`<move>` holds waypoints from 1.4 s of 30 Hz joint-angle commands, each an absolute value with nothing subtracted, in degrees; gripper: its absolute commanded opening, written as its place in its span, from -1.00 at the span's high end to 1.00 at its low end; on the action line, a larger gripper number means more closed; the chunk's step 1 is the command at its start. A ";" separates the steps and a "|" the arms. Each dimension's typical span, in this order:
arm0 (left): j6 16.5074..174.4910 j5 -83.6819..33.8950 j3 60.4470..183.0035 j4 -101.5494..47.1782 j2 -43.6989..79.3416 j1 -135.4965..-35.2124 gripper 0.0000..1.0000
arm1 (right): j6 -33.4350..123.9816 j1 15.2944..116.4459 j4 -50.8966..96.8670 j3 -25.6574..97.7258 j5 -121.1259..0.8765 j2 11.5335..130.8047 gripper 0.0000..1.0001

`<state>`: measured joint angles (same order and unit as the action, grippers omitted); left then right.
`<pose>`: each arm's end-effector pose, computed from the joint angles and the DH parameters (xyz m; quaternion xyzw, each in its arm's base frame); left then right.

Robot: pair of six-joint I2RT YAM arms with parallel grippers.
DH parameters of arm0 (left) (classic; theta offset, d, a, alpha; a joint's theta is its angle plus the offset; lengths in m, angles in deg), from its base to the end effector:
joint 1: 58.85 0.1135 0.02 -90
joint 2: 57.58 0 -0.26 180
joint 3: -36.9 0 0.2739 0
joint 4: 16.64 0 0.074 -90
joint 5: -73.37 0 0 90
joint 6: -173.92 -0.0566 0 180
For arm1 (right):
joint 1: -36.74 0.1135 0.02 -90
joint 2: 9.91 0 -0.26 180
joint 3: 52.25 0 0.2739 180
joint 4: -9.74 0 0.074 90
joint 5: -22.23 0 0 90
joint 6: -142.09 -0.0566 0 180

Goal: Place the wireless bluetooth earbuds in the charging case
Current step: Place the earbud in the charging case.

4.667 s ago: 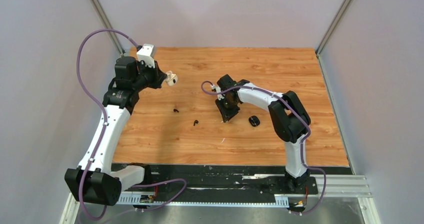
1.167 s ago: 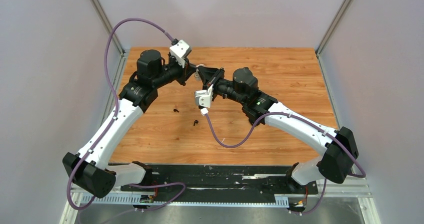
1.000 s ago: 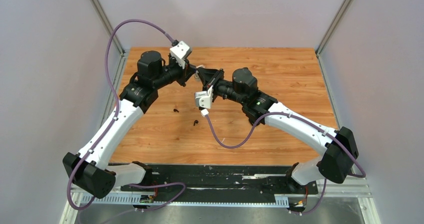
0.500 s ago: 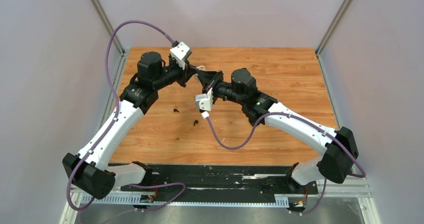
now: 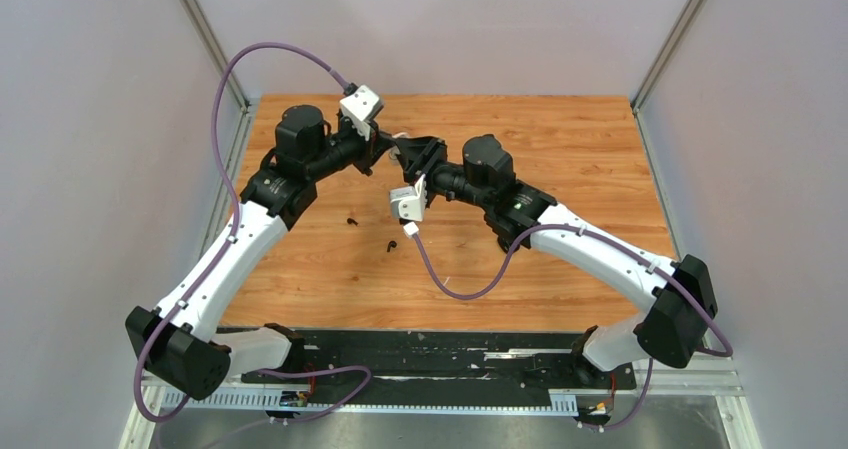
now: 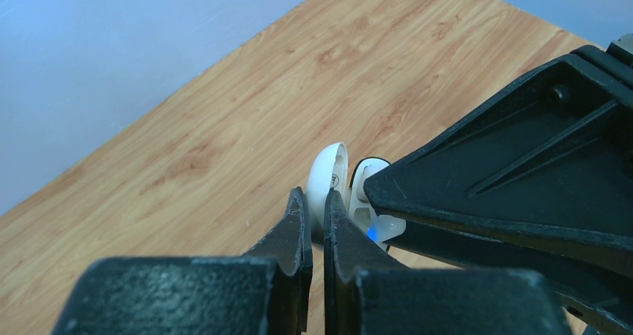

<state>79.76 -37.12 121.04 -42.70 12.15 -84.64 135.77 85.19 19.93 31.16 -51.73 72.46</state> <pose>0.2792 -0.1569 0.3999 0.3057 0.7079 -0.2521 0.5847 0.2444 0.2993 0.3558 -0.7257 0.2231 -0.0931 0.6441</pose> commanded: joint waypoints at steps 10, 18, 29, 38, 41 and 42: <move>78.83 -41.09 120.25 -37.79 9.15 -84.87 1.00 | 128.59 85.08 32.60 40.11 -49.95 72.69 0.27; 78.21 -41.68 119.32 -36.96 8.69 -84.96 1.00 | 123.84 85.08 38.37 43.26 -50.74 73.68 0.22; 78.37 -41.58 119.48 -36.97 9.32 -84.96 1.00 | 117.12 84.91 42.35 46.93 -49.90 73.95 0.19; 76.58 -41.30 119.44 -37.81 9.09 -84.90 1.00 | 101.60 81.68 47.96 51.62 -50.51 71.24 0.01; 73.86 -42.16 118.96 -37.41 8.81 -84.94 1.00 | 89.36 76.86 52.79 55.28 -46.83 70.89 -0.15; 73.40 -43.40 118.97 -37.25 8.78 -84.90 1.00 | 84.39 74.61 54.21 56.49 -43.14 71.09 -0.18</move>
